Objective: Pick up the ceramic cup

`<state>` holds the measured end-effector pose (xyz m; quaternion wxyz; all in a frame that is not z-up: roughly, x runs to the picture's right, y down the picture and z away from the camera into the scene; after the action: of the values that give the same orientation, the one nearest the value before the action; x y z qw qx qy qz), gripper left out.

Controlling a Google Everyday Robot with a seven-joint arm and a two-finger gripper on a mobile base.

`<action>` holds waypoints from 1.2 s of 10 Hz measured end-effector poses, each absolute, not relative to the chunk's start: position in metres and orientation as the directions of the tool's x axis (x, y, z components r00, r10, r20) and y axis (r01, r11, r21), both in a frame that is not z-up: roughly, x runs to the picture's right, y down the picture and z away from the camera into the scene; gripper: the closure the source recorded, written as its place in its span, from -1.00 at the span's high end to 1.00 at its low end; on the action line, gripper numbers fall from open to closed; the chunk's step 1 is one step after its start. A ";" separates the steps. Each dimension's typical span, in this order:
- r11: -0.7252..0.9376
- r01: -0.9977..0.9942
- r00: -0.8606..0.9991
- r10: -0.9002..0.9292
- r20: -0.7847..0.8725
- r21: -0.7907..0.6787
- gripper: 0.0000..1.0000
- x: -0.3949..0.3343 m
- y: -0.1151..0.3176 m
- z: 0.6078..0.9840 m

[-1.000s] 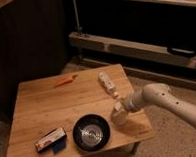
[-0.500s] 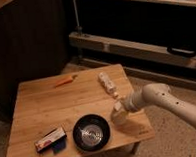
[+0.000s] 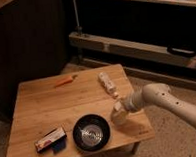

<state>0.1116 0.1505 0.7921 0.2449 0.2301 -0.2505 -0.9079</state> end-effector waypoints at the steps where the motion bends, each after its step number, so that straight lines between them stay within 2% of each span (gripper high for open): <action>1: -0.755 0.329 -0.774 -0.560 -0.295 0.568 -0.44 0.112 0.151 0.792; 4: -0.755 0.329 -0.774 -0.560 -0.295 0.568 -0.44 0.112 0.151 0.792; 6: -0.755 0.329 -0.774 -0.560 -0.295 0.568 -0.57 0.112 0.151 0.792; 7: -0.755 0.329 -0.774 -0.560 -0.295 0.568 -0.55 0.112 0.151 0.792; 8: -0.755 0.329 -0.774 -0.560 -0.295 0.568 -0.43 0.112 0.151 0.792; 10: -0.755 0.329 -0.774 -0.560 -0.295 0.568 -0.03 0.112 0.151 0.792; 12: -0.755 0.329 -0.774 -0.560 -0.295 0.567 0.45 0.112 0.150 0.792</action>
<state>0.1115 0.1505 0.7921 0.2449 0.2301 -0.2504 -0.9079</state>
